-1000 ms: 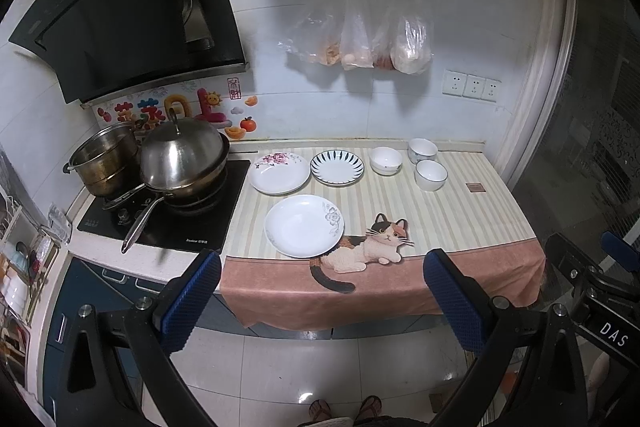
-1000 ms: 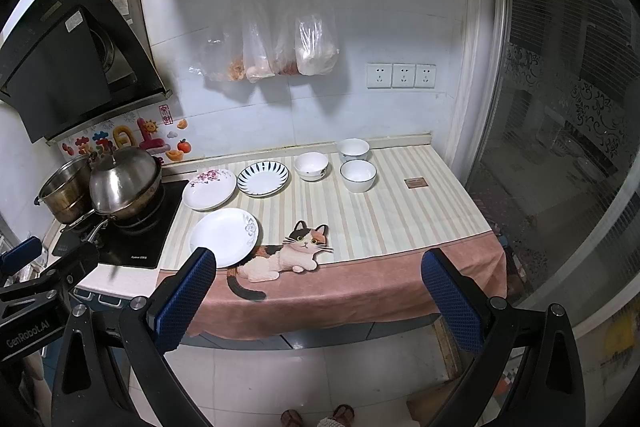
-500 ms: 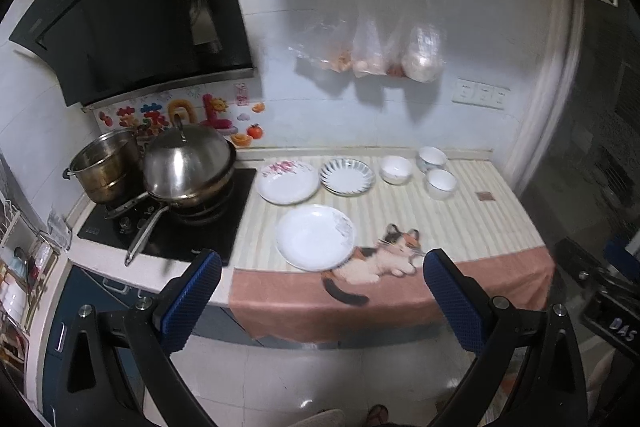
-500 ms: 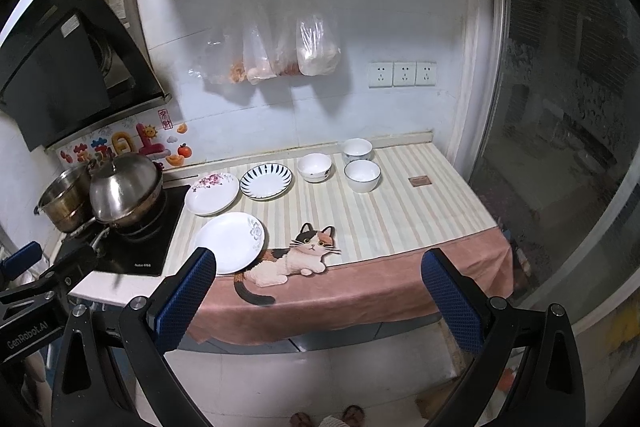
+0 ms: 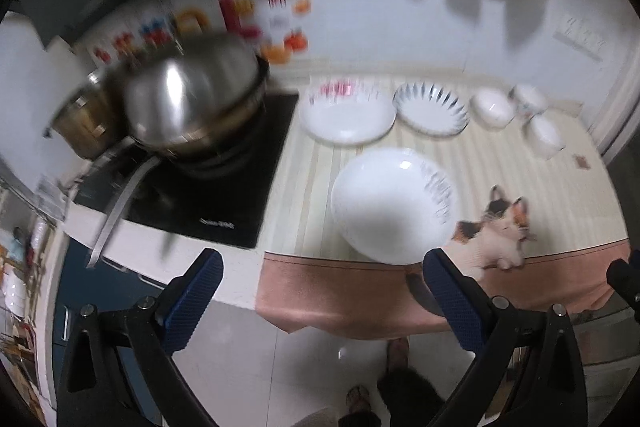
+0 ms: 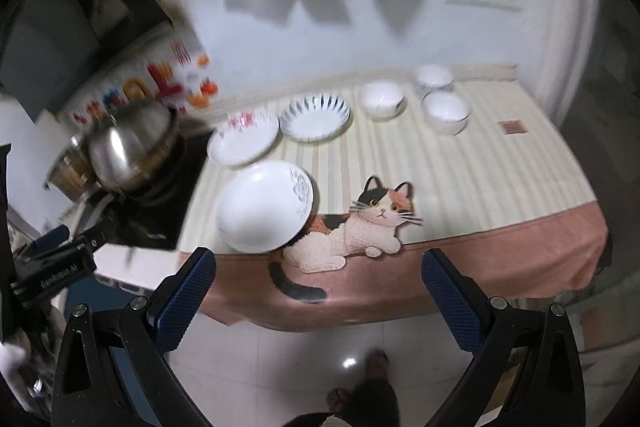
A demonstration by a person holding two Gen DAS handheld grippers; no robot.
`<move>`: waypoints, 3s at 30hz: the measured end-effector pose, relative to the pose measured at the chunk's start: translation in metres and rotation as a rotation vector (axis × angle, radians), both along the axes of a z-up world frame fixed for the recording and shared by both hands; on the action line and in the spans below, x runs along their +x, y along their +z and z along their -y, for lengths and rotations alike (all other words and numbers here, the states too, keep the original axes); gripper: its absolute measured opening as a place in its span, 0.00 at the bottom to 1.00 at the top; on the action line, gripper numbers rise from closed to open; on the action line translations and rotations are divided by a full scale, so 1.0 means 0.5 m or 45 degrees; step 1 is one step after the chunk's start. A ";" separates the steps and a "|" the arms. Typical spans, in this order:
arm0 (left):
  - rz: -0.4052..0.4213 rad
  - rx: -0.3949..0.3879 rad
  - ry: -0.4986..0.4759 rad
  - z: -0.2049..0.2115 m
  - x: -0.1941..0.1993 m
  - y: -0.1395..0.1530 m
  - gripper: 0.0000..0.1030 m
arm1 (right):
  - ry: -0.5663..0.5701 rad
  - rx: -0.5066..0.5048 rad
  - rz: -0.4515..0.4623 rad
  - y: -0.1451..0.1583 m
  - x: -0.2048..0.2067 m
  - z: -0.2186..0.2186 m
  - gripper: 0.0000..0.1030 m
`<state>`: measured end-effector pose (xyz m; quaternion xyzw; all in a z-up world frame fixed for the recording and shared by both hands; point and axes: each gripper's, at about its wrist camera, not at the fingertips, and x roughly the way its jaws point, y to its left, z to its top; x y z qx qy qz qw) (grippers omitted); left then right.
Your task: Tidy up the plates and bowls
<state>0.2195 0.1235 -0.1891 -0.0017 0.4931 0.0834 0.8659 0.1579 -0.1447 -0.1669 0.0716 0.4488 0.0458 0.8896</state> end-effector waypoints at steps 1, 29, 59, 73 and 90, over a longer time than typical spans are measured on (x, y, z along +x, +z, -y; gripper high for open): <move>-0.036 -0.016 0.003 -0.009 0.031 -0.028 0.97 | 0.013 0.007 -0.026 -0.027 0.031 -0.001 1.00; -0.562 -0.281 0.052 -0.040 0.366 -0.405 0.50 | 0.360 0.256 -0.730 -0.574 0.622 -0.102 0.22; -0.569 -0.264 -0.257 0.285 0.405 -0.386 0.49 | 0.163 0.294 -0.668 -0.535 0.585 0.212 0.16; -0.570 -0.189 -0.271 0.317 0.413 -0.390 0.49 | 0.152 0.254 -0.675 -0.555 0.591 0.219 0.21; -0.356 -0.439 0.296 -0.081 0.511 -0.315 0.50 | 0.403 0.300 -0.448 -0.339 0.863 -0.061 0.52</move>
